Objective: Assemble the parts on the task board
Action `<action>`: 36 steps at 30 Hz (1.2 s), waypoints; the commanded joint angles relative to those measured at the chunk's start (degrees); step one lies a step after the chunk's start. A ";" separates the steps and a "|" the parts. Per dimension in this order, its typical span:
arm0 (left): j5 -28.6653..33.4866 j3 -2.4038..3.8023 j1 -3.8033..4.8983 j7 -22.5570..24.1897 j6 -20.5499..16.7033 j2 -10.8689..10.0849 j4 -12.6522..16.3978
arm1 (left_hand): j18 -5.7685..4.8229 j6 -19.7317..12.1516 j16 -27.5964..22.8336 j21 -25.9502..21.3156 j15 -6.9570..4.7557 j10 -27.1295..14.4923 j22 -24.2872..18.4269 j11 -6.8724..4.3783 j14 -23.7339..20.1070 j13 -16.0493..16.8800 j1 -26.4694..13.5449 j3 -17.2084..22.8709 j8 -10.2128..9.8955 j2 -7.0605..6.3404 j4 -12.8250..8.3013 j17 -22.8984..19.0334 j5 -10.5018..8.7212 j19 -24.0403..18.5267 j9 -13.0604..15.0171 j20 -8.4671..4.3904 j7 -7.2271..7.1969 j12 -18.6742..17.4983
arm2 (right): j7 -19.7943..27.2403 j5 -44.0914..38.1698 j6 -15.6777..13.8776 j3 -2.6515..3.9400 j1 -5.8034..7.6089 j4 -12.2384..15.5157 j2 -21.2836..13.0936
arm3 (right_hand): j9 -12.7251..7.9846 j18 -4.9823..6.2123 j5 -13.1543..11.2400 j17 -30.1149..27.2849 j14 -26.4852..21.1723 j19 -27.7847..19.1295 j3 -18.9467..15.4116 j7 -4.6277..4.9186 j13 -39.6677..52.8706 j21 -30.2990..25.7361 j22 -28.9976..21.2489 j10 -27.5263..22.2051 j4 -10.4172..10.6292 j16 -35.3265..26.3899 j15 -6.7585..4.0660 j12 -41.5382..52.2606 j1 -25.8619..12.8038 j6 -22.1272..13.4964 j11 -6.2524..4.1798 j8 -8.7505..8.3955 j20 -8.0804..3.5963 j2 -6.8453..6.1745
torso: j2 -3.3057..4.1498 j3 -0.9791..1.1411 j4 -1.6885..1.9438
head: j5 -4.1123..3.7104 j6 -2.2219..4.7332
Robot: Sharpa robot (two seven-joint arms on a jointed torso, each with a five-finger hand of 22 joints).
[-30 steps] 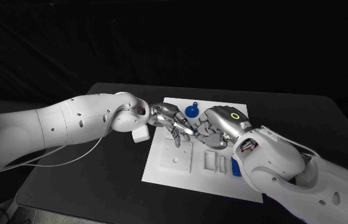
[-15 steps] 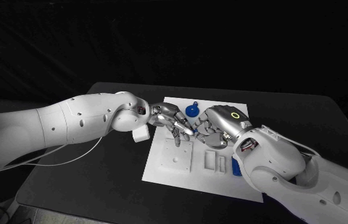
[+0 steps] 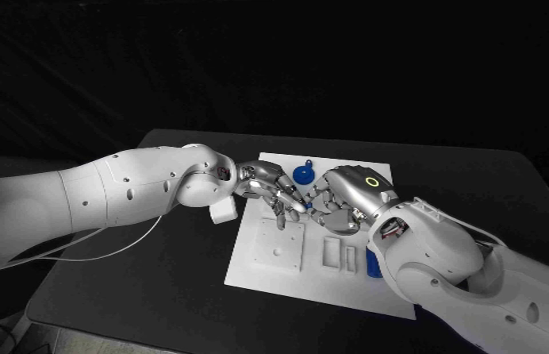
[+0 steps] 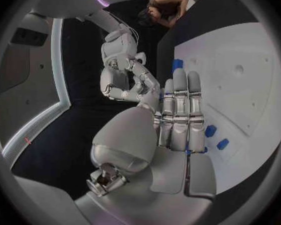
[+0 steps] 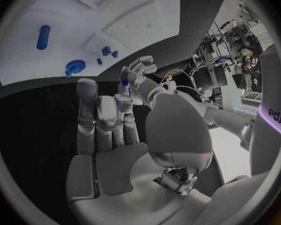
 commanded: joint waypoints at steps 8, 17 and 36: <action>-0.50 0.07 0.04 1.45 -0.26 0.16 0.16 | -0.40 1.52 0.31 0.09 0.10 0.44 0.62 0.03 -0.43 0.03 -0.90 1.02 0.16 0.02 -0.29 -0.19 -0.43 -0.45 0.45 0.09 -0.74 -0.01 | 1.46 1.21 -3.67 -0.03 -0.04 -0.13 -0.49 | -0.24 -1.06 -3.26 -2.05 -0.58 -1.31 0.63 1.42 -4.98 -5.96 2.56 -2.41 0.82 -3.61 -0.02 -7.08 -0.33 -5.44 0.65 0.04 -0.25 -1.58 | -0.01 -0.02 -0.01 | 0.04 -0.03; -1.09 0.07 0.04 1.30 -0.22 0.00 0.24 | -0.36 1.65 0.39 0.07 0.11 0.69 0.88 0.08 -0.37 0.03 -0.94 1.26 0.16 0.02 -0.50 -0.20 -0.57 -0.43 0.54 0.10 -0.60 -0.01 | 8.16 10.67 -13.07 -0.04 -0.04 -0.76 -2.28 | -0.28 -2.12 -9.64 -20.55 -5.93 -6.00 -2.10 2.51 -34.31 -27.28 -8.29 -4.61 4.24 -25.81 1.72 -33.26 1.10 -8.73 2.42 -0.03 1.28 -2.78 | 0.00 -0.01 0.00 | 0.14 -0.03; -1.26 0.07 0.04 1.36 -0.63 -0.39 0.26 | -0.23 1.71 0.59 0.06 0.13 0.93 1.59 0.18 -0.24 0.03 -1.27 1.62 0.14 0.03 -0.99 -0.19 -0.50 -0.37 0.56 0.11 -0.37 -0.02 | 23.26 27.92 -9.57 -0.06 -0.48 -1.65 -5.50 | -0.25 1.91 -0.08 -29.15 -5.71 -5.82 -4.11 3.99 -61.60 -26.56 -6.53 -10.33 0.02 -23.89 4.21 -51.07 3.70 -7.73 7.64 0.04 3.85 0.30 | -0.02 0.02 -0.11 | 0.30 -0.14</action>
